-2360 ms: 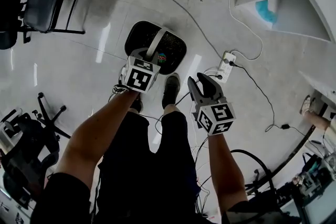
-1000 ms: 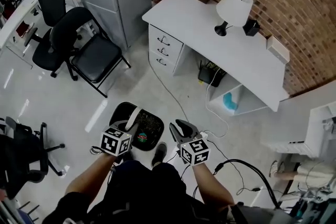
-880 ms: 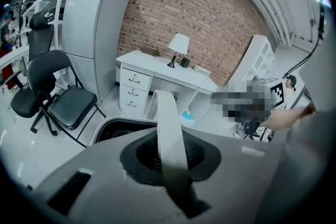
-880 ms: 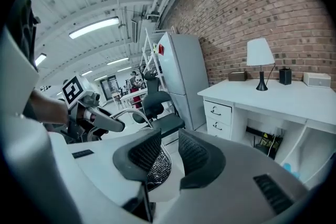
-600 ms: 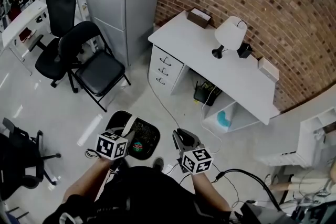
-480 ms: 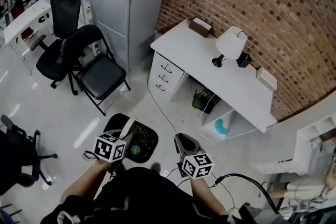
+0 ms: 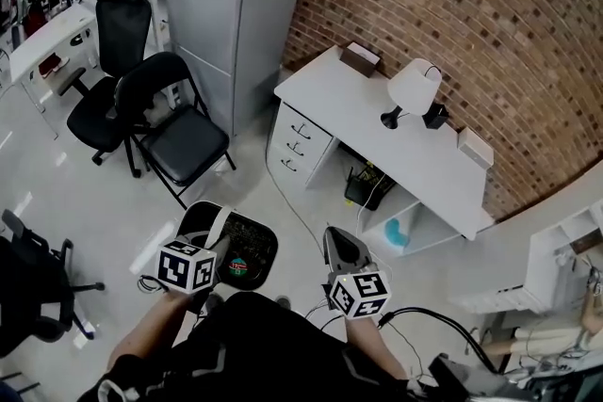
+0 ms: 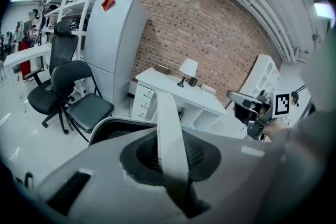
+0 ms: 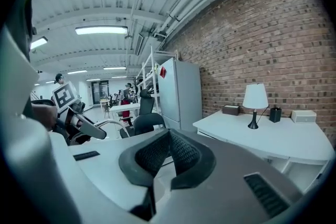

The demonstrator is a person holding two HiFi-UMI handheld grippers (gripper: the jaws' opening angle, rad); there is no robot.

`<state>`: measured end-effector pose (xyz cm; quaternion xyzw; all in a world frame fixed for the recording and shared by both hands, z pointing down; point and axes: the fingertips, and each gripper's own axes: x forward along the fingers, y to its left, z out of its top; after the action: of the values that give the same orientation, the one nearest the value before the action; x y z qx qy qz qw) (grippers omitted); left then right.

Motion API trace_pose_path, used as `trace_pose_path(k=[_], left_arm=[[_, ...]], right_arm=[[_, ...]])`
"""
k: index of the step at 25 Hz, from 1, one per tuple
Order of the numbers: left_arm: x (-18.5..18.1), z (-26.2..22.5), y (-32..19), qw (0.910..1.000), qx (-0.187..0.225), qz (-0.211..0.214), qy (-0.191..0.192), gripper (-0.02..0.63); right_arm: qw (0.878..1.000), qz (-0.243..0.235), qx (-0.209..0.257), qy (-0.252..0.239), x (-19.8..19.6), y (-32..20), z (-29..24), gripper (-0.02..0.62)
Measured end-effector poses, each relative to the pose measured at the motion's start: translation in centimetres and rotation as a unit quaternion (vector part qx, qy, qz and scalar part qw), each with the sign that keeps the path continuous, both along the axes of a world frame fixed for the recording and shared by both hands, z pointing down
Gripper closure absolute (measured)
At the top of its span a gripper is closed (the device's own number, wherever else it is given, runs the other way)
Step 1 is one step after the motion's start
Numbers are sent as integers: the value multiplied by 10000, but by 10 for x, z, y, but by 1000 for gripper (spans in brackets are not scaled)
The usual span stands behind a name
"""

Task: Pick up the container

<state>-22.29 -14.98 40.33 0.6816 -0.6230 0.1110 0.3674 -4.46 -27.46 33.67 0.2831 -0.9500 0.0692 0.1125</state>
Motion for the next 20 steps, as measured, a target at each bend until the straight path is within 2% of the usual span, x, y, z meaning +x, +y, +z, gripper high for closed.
trace_pose_path(k=[10, 15, 20], left_arm=[[-8, -22, -14, 9997, 205, -96, 45, 563], [-7, -32, -27, 9992, 337, -165, 165, 563], [-1, -38, -35, 9992, 367, -107, 107, 563]], right_arm=[[9991, 391, 96, -133, -9, -12, -19, 588], [9979, 438, 245, -417, -18, -10, -44, 588], [9974, 376, 301, -527, -24, -3, -62, 588]])
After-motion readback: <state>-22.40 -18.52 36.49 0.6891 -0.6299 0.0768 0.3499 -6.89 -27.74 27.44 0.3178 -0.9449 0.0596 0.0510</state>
